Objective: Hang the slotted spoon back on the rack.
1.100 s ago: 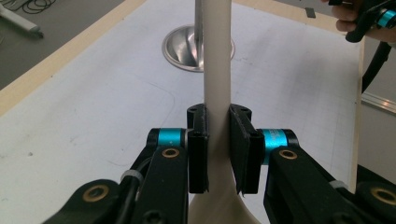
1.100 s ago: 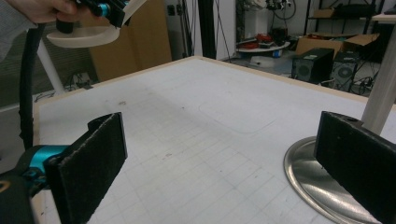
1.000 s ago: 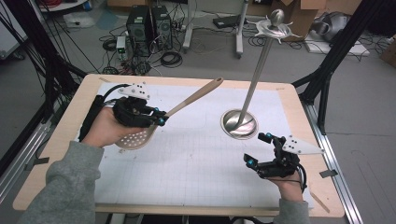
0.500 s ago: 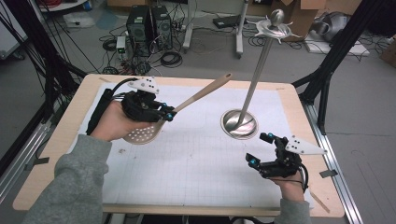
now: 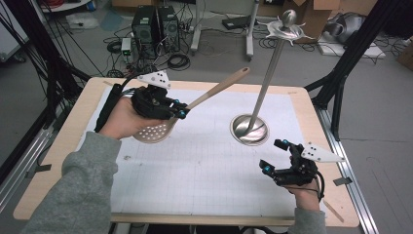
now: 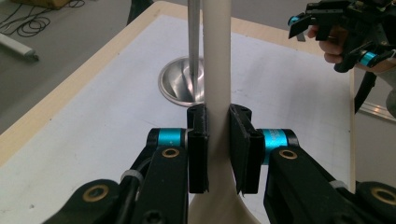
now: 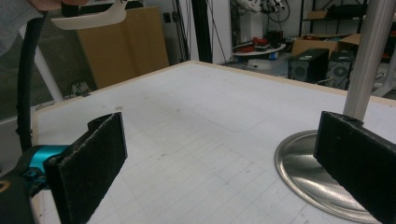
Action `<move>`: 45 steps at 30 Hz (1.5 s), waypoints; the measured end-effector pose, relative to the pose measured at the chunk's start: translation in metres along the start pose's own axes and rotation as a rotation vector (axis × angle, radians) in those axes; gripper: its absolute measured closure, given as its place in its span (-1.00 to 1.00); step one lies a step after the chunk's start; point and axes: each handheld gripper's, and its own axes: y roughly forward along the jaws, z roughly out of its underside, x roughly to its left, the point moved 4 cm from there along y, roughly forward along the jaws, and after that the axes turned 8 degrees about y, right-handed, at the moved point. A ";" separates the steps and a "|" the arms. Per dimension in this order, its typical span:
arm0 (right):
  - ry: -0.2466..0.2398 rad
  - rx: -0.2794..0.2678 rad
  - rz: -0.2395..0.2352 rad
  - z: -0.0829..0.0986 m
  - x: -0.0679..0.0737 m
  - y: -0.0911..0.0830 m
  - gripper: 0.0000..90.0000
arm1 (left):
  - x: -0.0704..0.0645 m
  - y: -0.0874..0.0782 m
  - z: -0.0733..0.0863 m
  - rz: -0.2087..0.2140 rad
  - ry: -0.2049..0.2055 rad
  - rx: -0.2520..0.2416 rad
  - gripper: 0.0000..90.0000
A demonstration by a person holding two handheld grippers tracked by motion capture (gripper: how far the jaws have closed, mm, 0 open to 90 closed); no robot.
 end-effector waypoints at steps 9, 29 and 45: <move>0.005 0.004 0.001 0.001 0.000 0.000 -0.97 | 0.006 -0.009 -0.010 -0.009 0.007 -0.025 0.73; 0.023 0.005 0.011 0.004 -0.008 -0.003 -0.97 | 0.022 -0.013 -0.033 0.008 0.022 -0.099 0.73; 0.026 -0.007 0.012 0.003 -0.008 -0.007 -0.97 | 0.023 -0.012 -0.055 0.004 0.026 -0.139 0.73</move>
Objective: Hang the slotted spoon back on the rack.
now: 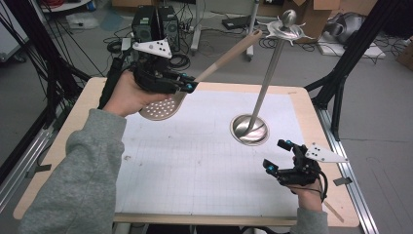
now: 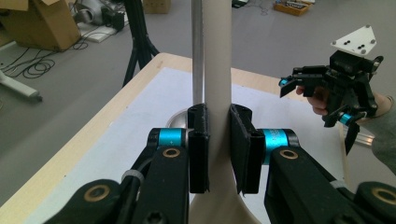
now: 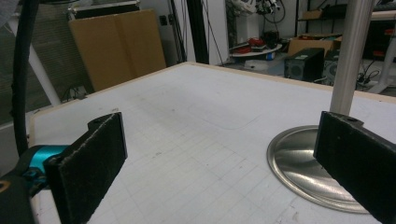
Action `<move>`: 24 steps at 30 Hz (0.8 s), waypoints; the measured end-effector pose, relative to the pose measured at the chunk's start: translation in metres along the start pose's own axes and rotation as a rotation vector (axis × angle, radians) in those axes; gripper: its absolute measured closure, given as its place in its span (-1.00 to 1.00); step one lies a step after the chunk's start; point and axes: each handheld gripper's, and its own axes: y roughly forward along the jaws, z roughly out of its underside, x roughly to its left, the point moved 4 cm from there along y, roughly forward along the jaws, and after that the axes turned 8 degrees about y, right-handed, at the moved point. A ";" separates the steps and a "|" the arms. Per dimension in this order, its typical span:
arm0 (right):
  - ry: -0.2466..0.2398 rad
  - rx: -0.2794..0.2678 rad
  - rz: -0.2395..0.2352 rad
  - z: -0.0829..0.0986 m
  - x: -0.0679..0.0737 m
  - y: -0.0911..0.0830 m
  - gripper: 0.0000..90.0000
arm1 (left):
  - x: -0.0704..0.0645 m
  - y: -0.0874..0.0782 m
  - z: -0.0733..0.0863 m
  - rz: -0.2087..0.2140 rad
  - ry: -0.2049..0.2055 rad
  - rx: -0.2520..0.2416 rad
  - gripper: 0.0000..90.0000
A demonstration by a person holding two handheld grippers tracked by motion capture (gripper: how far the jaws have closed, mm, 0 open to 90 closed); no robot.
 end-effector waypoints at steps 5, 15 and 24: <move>-0.001 -0.008 0.000 -0.001 -0.001 -0.002 -0.97 | -0.001 0.005 -0.002 0.002 0.005 -0.004 0.73; -0.002 -0.014 0.000 -0.002 0.000 -0.004 -0.97 | -0.002 0.014 -0.005 -0.001 -0.003 0.010 0.73; -0.003 -0.020 0.002 -0.002 -0.001 -0.005 -0.97 | -0.002 0.020 -0.004 0.013 -0.011 0.010 0.73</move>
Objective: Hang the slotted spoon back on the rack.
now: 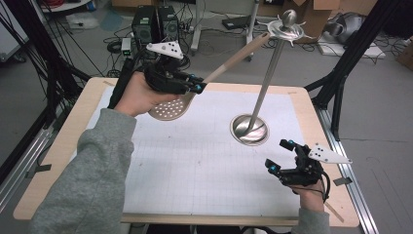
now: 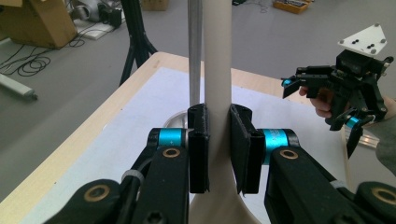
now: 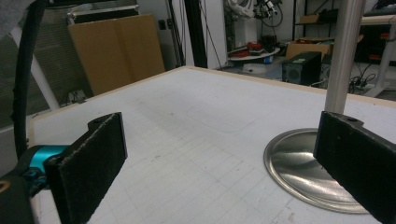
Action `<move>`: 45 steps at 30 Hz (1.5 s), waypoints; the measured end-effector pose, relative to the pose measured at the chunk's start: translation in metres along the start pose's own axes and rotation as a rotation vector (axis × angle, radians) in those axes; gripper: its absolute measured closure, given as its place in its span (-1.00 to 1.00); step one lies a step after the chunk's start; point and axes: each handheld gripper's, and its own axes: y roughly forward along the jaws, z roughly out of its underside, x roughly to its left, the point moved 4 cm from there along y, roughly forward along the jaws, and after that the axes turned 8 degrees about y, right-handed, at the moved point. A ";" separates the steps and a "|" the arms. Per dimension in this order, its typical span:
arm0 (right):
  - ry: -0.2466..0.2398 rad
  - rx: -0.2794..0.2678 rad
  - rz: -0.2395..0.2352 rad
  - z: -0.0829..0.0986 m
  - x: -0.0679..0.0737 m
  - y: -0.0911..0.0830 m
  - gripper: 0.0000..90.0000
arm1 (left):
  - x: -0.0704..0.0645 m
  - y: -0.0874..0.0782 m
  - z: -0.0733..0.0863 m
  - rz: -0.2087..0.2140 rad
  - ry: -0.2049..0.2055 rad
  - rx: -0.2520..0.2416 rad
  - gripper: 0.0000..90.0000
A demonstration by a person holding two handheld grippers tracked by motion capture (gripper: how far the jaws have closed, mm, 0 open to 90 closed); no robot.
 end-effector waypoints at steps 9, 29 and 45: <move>0.000 0.000 0.000 0.000 0.000 0.000 -0.97 | -0.001 0.009 0.002 -0.008 -0.009 0.010 0.73; 0.001 0.004 0.004 0.000 0.000 0.000 -0.97 | -0.004 0.039 0.008 0.019 -0.043 0.041 0.73; -0.006 0.006 0.008 0.000 0.001 0.000 -0.97 | -0.008 0.055 0.008 0.009 -0.056 0.069 0.73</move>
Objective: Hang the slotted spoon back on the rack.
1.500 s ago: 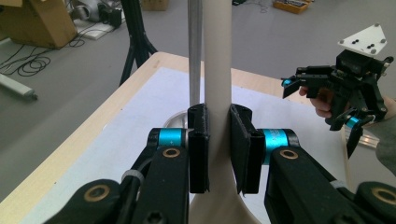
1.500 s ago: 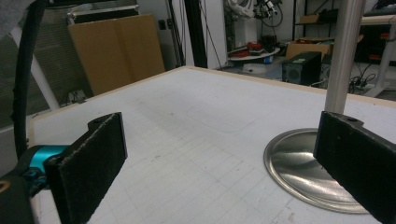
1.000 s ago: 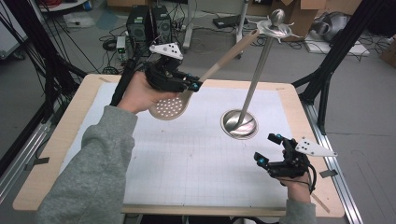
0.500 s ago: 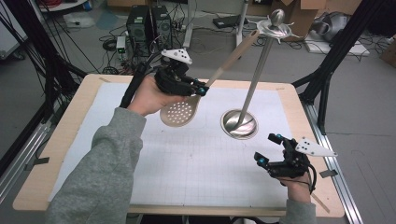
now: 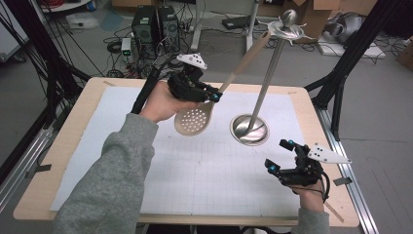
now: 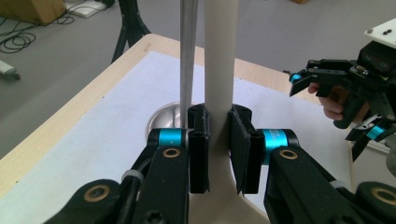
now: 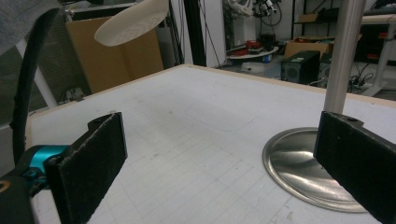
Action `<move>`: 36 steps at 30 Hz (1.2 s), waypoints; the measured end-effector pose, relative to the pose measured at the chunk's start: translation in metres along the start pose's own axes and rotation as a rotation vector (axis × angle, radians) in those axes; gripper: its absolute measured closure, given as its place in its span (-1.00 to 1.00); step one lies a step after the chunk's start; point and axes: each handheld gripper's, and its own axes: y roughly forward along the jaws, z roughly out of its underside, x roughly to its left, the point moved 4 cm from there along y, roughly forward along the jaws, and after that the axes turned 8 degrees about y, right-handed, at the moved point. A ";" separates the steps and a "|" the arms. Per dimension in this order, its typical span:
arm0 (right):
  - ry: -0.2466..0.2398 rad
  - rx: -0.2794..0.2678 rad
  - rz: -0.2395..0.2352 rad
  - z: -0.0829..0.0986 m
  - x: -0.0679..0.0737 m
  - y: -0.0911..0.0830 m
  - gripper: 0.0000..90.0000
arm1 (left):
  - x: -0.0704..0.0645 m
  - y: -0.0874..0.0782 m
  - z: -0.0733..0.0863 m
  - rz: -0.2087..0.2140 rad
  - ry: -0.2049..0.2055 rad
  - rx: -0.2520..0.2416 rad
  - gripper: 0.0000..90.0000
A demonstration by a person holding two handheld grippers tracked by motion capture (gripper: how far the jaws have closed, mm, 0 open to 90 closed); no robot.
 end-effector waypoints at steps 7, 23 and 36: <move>-0.004 -0.008 -0.004 -0.002 0.001 -0.002 -0.97 | -0.002 0.011 -0.002 0.000 -0.002 0.014 0.73; 0.001 -0.023 0.001 -0.004 0.000 -0.006 -0.97 | -0.004 0.036 -0.003 -0.026 -0.004 0.047 0.73; 0.002 -0.028 0.003 -0.004 -0.001 -0.007 -0.97 | -0.005 0.051 -0.003 -0.029 -0.018 0.038 0.73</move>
